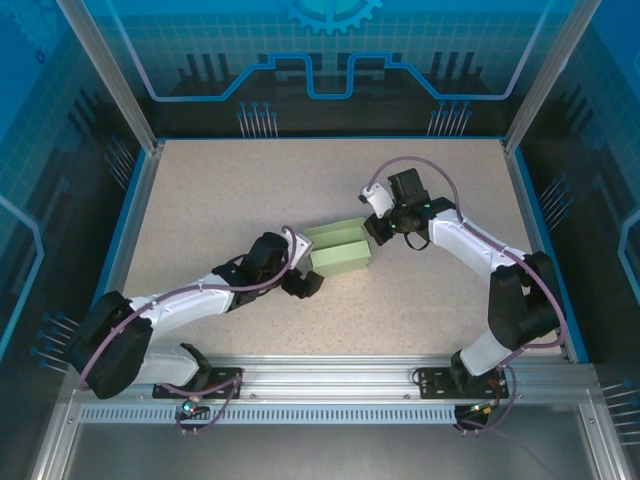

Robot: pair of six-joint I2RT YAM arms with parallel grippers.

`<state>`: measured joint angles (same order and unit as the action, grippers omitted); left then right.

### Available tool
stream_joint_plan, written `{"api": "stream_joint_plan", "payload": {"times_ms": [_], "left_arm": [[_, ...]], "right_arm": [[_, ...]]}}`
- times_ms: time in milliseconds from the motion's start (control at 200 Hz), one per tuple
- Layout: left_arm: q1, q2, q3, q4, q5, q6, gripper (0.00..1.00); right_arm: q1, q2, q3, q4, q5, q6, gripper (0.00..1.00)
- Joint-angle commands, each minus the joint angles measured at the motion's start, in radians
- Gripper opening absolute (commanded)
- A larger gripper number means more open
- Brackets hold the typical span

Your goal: Fold the paper box

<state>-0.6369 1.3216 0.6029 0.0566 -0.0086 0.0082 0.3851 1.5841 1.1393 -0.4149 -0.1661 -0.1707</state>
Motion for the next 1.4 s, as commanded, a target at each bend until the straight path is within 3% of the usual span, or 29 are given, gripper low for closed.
{"api": "stream_joint_plan", "payload": {"times_ms": [0, 330, 710, 1066, 1396], "left_arm": [[0.019, 0.03, -0.017, 0.073, 0.066, 0.055, 0.98], [0.099, 0.133, 0.019, 0.203, 0.154, 0.115, 0.98], [0.133, 0.219, 0.064, 0.353, 0.238, 0.184, 0.97], [0.141, 0.279, 0.088, 0.436, 0.335, 0.192, 0.84], [0.14, 0.314, 0.082, 0.507, 0.314, 0.091, 0.69]], "right_arm": [[-0.012, 0.003, 0.03, -0.024, -0.028, -0.018, 0.0], [-0.012, 0.011, 0.031, -0.027, -0.032, -0.021, 0.0], [-0.008, 0.023, 0.031, -0.039, -0.044, -0.024, 0.0], [0.0, 0.037, 0.04, -0.048, -0.046, -0.024, 0.0], [0.019, 0.032, 0.07, -0.073, -0.017, 0.042, 0.0]]}}
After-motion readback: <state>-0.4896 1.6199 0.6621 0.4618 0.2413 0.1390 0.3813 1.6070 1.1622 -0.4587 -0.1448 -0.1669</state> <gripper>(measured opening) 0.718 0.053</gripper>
